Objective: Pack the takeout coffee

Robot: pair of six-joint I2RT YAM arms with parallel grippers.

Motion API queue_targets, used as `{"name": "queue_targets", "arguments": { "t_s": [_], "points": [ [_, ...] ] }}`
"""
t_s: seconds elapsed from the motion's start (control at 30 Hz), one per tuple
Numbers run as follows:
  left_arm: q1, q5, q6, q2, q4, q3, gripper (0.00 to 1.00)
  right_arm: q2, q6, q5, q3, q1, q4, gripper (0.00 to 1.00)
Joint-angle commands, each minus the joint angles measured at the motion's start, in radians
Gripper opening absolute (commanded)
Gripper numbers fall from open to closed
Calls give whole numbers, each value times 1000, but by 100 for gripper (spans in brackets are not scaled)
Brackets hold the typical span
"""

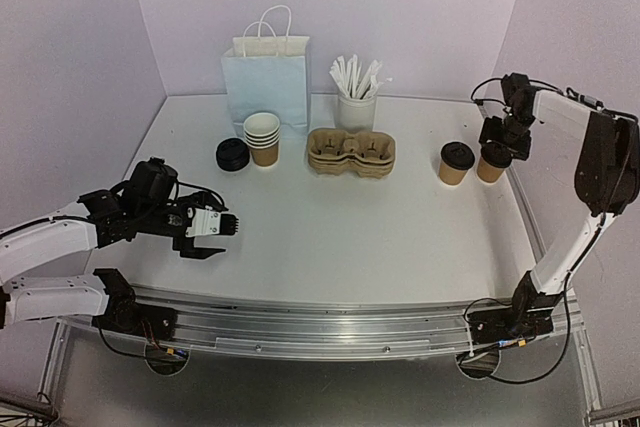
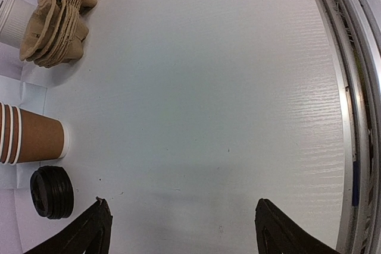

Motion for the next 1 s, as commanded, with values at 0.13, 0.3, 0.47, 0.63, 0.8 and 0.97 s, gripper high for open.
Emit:
{"name": "queue_targets", "arguments": {
  "t_s": [0.13, 0.3, 0.47, 0.63, 0.8, 0.97],
  "points": [
    [2, -4, -27, -4, -1, 51, 82, -75, -56, -15, 158, 12, -87, 89],
    [2, -21, -82, 2, 14, 82, 82, -142, -27, -40, 221, 71, -117, 84],
    [5, -92, -277, 53, 76, 178, 83, -198, 34, -38, 248, 195, -129, 82],
    [39, -118, -451, 136, 52, 385, 83, -221, 108, -93, 255, 308, -126, 81],
    [186, -23, -520, 366, -45, 727, 84, -234, 129, -182, 261, 393, -90, 80],
    [317, 24, -509, 599, -33, 1069, 91, -265, 144, -208, 234, 427, -64, 80]
  ]
}}
